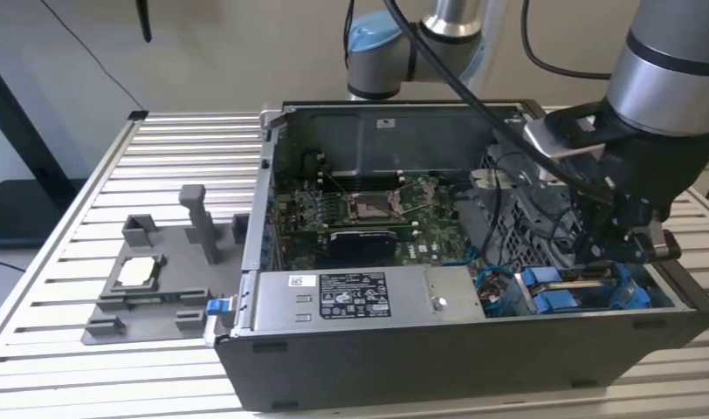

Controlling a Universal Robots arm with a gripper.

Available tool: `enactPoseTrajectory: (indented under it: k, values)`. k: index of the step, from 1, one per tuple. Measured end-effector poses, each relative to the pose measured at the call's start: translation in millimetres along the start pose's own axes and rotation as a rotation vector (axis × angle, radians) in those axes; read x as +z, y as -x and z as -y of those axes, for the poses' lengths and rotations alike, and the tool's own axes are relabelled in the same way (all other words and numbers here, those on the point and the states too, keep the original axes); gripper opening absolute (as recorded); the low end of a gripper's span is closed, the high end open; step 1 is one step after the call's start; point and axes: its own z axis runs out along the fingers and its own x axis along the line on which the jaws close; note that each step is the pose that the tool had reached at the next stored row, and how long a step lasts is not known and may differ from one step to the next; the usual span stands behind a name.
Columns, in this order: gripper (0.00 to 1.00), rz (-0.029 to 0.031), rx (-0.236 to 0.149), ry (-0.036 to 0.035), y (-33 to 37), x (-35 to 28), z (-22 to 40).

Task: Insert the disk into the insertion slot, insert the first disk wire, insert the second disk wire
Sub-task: 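Insert the second disk wire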

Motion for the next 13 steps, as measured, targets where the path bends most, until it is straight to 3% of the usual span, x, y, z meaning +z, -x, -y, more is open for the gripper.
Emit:
enactPoseTrajectory:
  k: [13]
  values:
    - [0.16,0.0003,-0.001,-0.0112,-0.5,6.3,-1.3]
